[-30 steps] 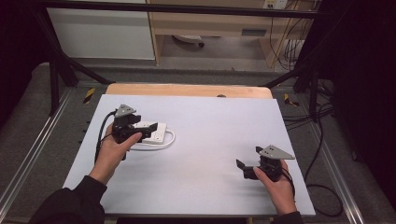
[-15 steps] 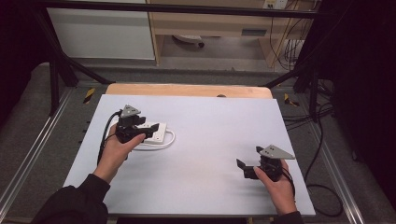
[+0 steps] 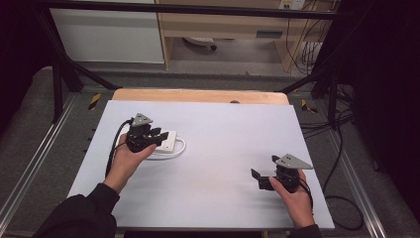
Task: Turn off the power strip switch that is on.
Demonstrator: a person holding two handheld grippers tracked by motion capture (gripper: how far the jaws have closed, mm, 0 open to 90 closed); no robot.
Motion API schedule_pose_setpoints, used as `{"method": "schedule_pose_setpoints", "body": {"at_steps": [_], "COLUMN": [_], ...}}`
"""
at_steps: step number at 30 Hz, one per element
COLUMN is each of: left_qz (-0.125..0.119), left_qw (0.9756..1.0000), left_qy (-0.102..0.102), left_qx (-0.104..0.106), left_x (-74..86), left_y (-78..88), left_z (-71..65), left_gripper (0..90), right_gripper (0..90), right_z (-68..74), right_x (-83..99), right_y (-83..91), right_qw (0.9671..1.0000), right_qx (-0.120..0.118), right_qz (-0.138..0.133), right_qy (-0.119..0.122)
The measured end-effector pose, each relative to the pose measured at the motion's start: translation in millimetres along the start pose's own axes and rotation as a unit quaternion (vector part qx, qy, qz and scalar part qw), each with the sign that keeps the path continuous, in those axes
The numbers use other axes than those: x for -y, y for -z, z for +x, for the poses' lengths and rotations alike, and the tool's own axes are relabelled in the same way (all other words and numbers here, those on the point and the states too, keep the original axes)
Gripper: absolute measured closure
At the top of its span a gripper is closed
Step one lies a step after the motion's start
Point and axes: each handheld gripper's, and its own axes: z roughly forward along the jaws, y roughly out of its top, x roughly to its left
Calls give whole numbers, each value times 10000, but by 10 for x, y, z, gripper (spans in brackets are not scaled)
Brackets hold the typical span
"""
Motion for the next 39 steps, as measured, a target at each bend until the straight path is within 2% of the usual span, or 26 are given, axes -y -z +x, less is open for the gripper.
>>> {"method": "schedule_pose_setpoints", "body": {"at_steps": [11,15,21,39], "left_qz": [-39,43,121,187], "left_qw": [9999,9999,9998,9995], "left_qy": [64,9,37,217], "left_qx": [125,140,132,-105], "left_x": [32,50,112,230], "left_y": [7,-17,-43,-19], "left_z": [47,48,97,317], "left_gripper": [784,824,887,900], "right_gripper": [50,51,51,55], "right_z": [-2,-10,-9,-13], "right_x": [-3,-2,-2,-3], "right_y": [7,6,6,6], "right_qw": [10000,10000,10000,10000], "right_qx": [12,28,15,23], "right_qz": [-18,-35,-32,-44], "right_qy": [-30,-22,-28,-29]}}
